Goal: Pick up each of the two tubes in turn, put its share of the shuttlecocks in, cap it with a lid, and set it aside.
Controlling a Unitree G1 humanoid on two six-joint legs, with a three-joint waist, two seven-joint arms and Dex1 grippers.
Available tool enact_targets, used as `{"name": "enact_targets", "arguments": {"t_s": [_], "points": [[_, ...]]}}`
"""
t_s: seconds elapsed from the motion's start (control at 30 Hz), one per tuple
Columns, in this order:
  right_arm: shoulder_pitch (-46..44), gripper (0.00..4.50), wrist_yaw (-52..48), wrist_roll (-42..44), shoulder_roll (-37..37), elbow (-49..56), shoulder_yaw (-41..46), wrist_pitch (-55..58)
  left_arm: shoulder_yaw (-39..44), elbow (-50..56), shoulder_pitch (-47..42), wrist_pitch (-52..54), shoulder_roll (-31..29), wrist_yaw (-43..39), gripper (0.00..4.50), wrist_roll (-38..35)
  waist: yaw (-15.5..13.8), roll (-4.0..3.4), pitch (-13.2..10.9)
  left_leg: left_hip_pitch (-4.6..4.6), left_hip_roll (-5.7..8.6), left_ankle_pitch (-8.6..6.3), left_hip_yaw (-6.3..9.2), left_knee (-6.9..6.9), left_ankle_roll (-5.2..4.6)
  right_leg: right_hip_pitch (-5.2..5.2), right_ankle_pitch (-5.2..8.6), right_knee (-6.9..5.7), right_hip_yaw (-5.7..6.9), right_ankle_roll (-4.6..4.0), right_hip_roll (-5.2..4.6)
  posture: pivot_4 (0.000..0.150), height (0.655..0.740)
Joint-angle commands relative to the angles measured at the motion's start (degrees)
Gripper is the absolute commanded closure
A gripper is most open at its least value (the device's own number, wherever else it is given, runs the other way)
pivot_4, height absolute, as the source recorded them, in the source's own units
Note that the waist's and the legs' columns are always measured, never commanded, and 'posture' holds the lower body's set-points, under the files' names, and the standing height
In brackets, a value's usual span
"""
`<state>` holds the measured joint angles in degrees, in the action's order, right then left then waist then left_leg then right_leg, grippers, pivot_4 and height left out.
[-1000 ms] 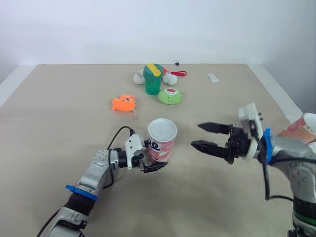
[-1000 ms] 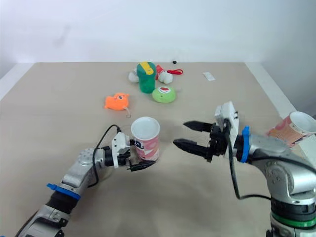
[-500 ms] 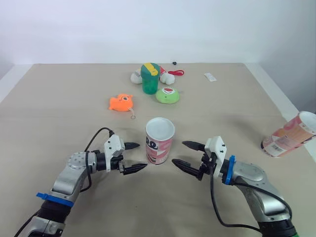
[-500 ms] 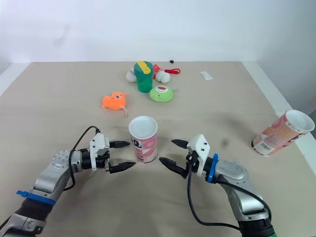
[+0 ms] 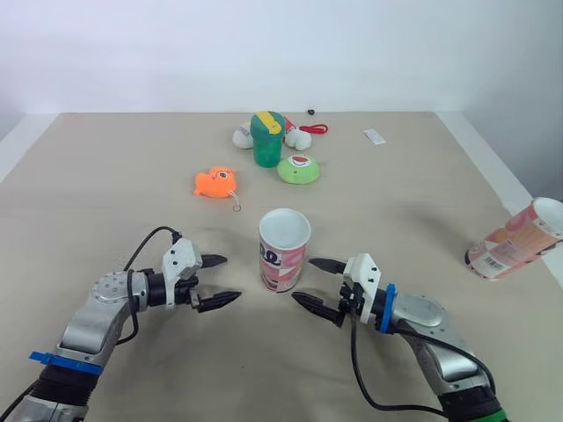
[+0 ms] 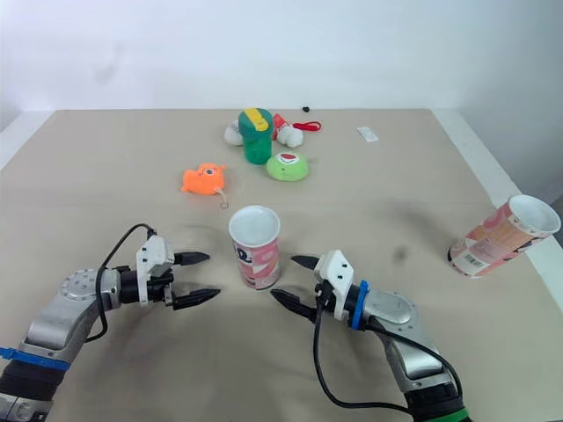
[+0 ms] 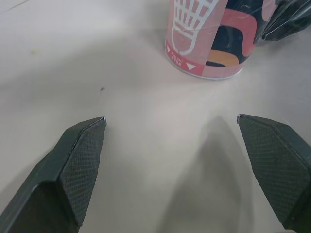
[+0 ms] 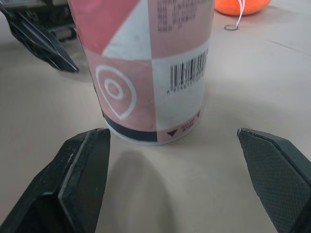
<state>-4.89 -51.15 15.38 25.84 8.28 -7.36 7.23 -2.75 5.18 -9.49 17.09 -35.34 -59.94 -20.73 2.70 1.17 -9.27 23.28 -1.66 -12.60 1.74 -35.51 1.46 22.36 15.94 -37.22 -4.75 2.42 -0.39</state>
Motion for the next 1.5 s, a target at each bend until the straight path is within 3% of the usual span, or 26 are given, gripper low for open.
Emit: {"name": "enact_targets", "arguments": {"t_s": [0.03, 0.5, 0.87, 1.2, 1.5], "points": [[-0.70, 0.03, -0.97, -0.42, -0.48, -0.27, -1.54, -1.95, 0.80, 2.21, -0.16, 2.14, -0.73, 0.36, 0.00, -1.22, -0.01, 0.01, 0.00, 0.00, 0.00, 0.00, 0.01, -0.02, 0.00, 0.00, 0.00, 0.00, 0.01, 0.00, 0.00, 0.150, 0.7400], [-5.29, 0.03, -0.26, -0.82, -3.01, -1.12, -4.44, -0.40, -5.31, 6.49, -5.07, 6.93, 4.60, 0.70, 0.00, -2.17, -0.14, 0.04, -0.11, 0.05, 0.02, 0.01, 0.02, -0.31, 0.01, -0.01, -0.14, -0.20, 0.01, -0.16, 0.01, 0.150, 0.7400], [-8.99, 0.03, 0.73, -1.79, -4.86, -3.94, -5.71, -0.70, -8.15, 8.07, -5.91, 8.73, 5.50, 0.32, 0.00, -2.25, -0.15, 0.05, -0.15, 0.06, 0.06, 0.01, 0.03, -0.52, 0.02, -0.01, -0.18, -0.43, 0.00, -0.22, 0.01, 0.150, 0.7400], [-10.22, 0.03, 0.99, -2.25, -6.31, -5.72, -5.74, -1.12, -7.58, 7.14, -6.47, 8.51, 5.16, 0.40, 0.00, -1.70, -0.13, 0.06, -0.22, 0.03, 0.05, 0.02, 0.05, -0.90, 0.03, 0.02, -0.13, -0.88, 0.00, -0.16, 0.06, 0.150, 0.7400], [-6.92, 0.03, 3.69, 1.26, -4.76, -0.43, -0.52, 2.62, -1.19, 8.05, -7.56, 9.08, 3.40, 2.45, 0.00, -3.83, -0.19, 0.05, -0.25, 0.06, 0.06, 0.02, 0.07, -0.91, 0.04, 0.03, -0.14, -0.91, 0.00, -0.18, 0.03, 0.150, 0.7400]]}}
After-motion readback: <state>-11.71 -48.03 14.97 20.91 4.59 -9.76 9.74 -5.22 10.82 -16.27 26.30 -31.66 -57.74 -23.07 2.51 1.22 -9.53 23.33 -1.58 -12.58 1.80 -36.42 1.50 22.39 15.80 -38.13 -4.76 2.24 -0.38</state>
